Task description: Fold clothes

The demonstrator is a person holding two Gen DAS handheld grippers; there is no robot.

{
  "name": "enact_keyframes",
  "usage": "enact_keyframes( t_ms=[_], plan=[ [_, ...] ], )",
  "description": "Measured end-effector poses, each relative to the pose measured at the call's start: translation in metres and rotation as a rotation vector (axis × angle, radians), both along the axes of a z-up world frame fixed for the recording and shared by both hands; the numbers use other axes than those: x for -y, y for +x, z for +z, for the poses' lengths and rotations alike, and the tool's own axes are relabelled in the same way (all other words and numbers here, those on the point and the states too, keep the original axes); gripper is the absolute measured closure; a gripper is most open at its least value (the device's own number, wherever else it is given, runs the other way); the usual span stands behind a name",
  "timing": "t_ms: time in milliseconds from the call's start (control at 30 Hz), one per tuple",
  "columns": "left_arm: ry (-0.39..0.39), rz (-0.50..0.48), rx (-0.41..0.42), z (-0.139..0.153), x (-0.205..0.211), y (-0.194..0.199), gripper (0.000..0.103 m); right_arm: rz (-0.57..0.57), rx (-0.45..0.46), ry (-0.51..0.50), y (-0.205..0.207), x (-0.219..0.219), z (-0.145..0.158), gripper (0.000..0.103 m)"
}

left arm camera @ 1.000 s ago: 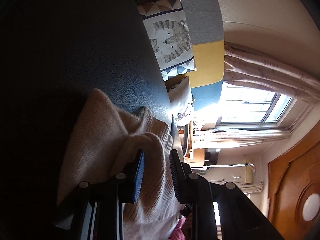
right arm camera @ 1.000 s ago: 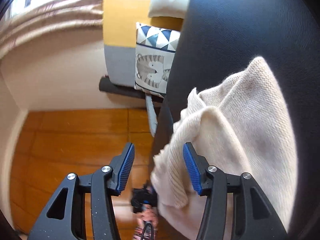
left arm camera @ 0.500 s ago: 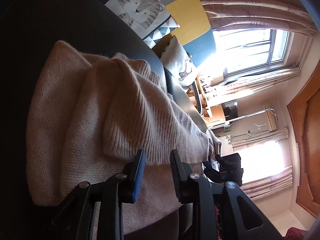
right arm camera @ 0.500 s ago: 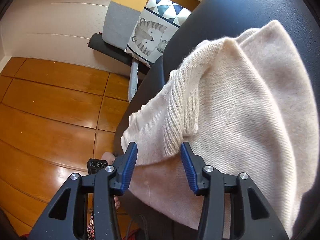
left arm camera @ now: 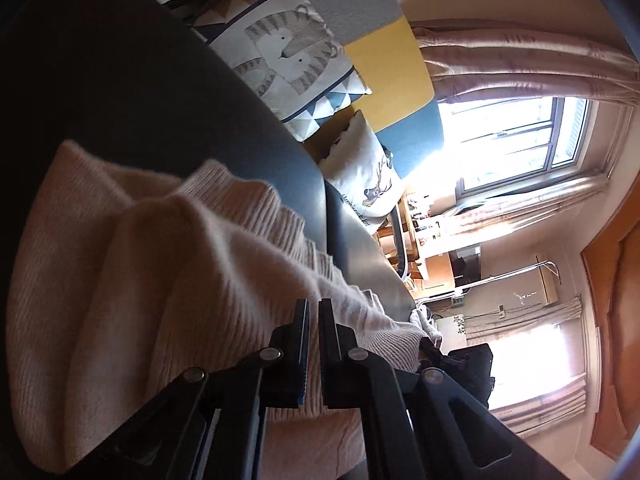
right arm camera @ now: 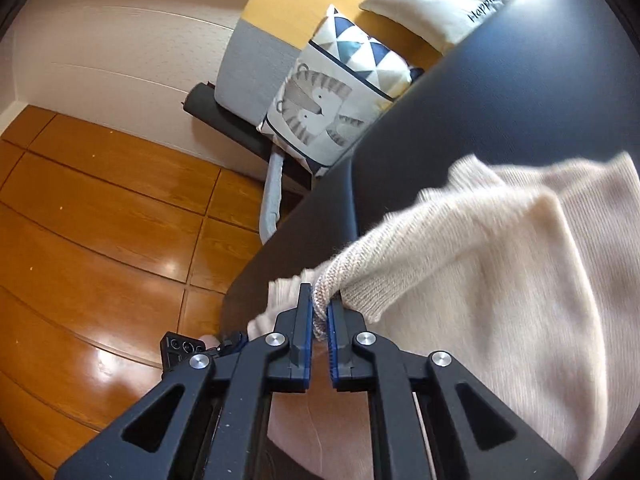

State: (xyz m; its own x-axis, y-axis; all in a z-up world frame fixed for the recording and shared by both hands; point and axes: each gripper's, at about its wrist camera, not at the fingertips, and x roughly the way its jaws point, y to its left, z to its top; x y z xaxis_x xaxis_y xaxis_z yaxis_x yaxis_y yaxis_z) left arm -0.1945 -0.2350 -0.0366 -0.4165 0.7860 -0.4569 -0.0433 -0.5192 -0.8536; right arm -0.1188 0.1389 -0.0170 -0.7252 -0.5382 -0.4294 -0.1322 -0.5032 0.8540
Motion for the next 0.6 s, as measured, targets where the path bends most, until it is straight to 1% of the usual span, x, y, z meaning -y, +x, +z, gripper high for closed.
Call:
enact_keyframes(
  t_ms=[100,133,200,233,267,367,400,433,467,500,600],
  plan=[
    [0.024,-0.018,-0.021,0.013,-0.006,-0.014,0.101,-0.033,0.005,-0.015,-0.024,-0.01,0.003,0.097],
    [0.037,-0.049,-0.033,0.016,-0.013,-0.013,0.101,-0.037,0.012,-0.003,-0.033,-0.012,0.003,0.097],
    [0.06,-0.117,-0.054,0.022,-0.027,-0.009,0.095,-0.042,0.029,0.02,-0.048,-0.015,-0.002,0.097],
    [0.05,-0.167,-0.055,0.021,-0.038,-0.002,0.093,-0.045,0.043,0.018,-0.055,-0.015,-0.006,0.097],
    [0.04,-0.218,-0.057,0.02,-0.049,0.005,0.09,-0.045,0.056,0.01,-0.061,-0.016,-0.011,0.094],
    [-0.014,-0.346,-0.055,0.008,-0.08,0.027,0.088,-0.059,0.104,0.025,-0.072,-0.018,-0.022,0.091],
    [-0.041,-0.344,-0.062,0.009,-0.081,0.026,0.088,-0.071,0.116,0.04,-0.073,-0.019,-0.024,0.081],
    [-0.068,-0.341,-0.069,0.009,-0.083,0.025,0.088,-0.089,0.128,0.054,-0.073,-0.021,-0.024,0.075],
    [-0.095,-0.339,-0.076,0.01,-0.084,0.024,0.088,-0.11,0.12,0.061,-0.067,-0.024,-0.021,0.065],
    [-0.122,-0.336,-0.083,0.011,-0.086,0.023,0.088,-0.13,0.103,0.064,-0.061,-0.027,-0.017,0.062],
    [-0.203,-0.329,-0.104,0.013,-0.09,0.02,0.088,-0.135,0.063,0.13,-0.04,-0.03,-0.003,0.061]
  ],
)
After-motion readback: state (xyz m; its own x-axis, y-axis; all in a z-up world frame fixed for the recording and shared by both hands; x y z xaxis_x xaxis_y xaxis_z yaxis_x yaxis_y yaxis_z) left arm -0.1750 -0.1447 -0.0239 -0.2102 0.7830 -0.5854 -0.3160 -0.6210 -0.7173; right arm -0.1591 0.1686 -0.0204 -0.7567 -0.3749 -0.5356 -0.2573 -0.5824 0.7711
